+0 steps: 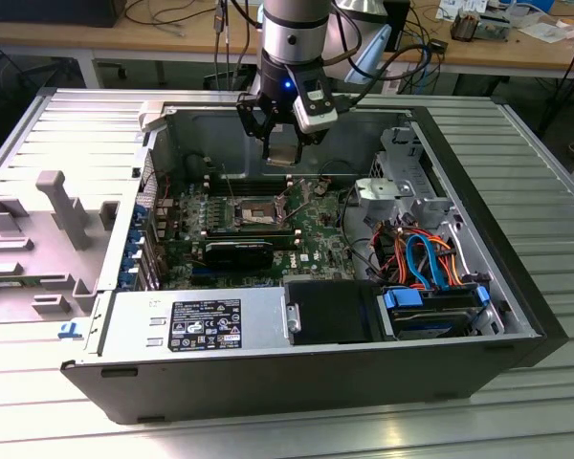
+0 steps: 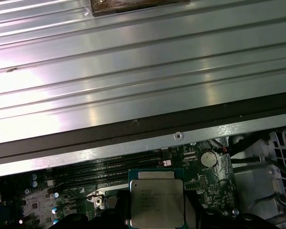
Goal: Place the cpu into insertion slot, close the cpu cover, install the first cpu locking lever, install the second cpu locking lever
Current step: 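Place the cpu into insertion slot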
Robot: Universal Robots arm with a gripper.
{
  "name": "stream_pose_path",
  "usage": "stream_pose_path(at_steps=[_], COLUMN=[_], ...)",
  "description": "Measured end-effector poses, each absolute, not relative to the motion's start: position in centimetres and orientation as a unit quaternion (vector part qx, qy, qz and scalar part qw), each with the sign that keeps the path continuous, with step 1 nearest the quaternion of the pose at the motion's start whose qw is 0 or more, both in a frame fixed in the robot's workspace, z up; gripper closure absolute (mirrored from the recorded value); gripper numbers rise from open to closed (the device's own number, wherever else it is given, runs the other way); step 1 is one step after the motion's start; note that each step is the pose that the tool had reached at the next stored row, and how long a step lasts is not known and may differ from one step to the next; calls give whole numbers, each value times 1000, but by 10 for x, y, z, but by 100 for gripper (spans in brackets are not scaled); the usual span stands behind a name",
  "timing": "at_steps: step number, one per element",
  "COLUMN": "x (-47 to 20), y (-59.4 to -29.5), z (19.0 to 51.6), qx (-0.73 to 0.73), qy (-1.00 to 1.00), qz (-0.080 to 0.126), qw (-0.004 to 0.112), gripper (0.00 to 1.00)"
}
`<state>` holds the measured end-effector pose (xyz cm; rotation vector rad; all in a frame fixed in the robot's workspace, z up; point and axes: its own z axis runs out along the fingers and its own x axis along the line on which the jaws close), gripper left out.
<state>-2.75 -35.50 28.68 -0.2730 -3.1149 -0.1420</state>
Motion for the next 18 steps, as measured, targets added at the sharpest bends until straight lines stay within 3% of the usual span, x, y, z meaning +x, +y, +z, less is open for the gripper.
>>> stream_pose_path(at_steps=[18], x=[-27], y=[-355], z=[287], qx=[-99], qy=[-994], qz=[-45], qw=[5], gripper=[46])
